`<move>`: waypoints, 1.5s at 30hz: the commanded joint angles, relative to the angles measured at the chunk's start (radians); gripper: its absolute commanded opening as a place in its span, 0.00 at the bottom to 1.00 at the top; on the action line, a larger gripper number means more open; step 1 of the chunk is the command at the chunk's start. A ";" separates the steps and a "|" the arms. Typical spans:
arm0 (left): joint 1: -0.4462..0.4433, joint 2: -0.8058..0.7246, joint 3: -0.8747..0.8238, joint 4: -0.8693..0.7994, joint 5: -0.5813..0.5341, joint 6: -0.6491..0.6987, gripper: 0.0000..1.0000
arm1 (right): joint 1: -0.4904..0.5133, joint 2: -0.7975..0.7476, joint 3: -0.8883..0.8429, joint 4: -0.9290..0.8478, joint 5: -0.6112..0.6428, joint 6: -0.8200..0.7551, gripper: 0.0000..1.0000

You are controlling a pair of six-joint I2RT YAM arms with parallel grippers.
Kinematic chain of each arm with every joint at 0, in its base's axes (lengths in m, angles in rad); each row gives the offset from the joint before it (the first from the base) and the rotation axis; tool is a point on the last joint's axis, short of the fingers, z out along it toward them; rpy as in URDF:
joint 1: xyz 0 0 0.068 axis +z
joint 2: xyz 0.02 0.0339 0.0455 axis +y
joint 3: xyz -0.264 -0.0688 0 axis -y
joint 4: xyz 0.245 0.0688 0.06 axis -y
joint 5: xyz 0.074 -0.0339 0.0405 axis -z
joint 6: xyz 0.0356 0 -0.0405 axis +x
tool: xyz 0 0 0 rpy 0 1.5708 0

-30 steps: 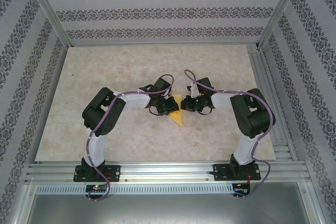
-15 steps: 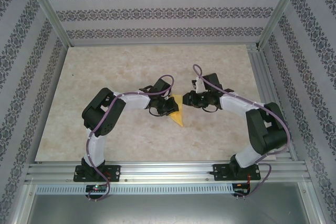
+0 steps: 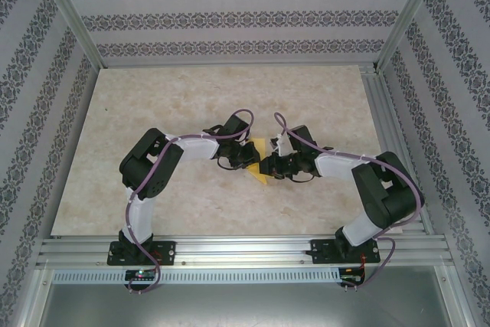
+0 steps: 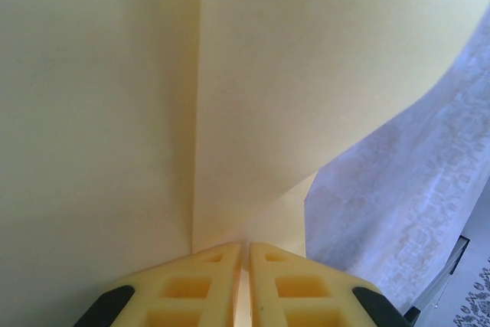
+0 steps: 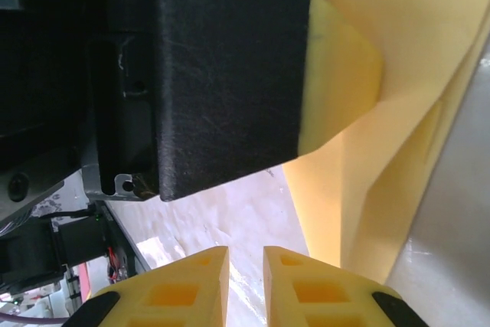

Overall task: Fold a paper plane with a square sheet of paper (fold left side to right side)
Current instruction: Fourth fold the wing at the center of the table.

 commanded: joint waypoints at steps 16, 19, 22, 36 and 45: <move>-0.027 0.041 -0.027 -0.092 -0.064 0.001 0.15 | 0.006 0.104 -0.023 0.042 -0.009 -0.014 0.19; -0.028 0.043 -0.022 -0.097 -0.065 0.002 0.15 | 0.006 0.107 -0.029 0.040 -0.002 -0.014 0.19; -0.027 0.044 -0.022 -0.098 -0.066 0.002 0.15 | 0.007 0.114 -0.035 0.034 0.009 -0.014 0.19; -0.027 0.051 -0.019 -0.110 -0.078 0.004 0.15 | 0.035 0.079 -0.128 -0.046 0.047 -0.032 0.18; -0.027 0.051 -0.023 -0.110 -0.081 0.003 0.15 | 0.052 0.008 -0.137 -0.192 0.082 -0.082 0.17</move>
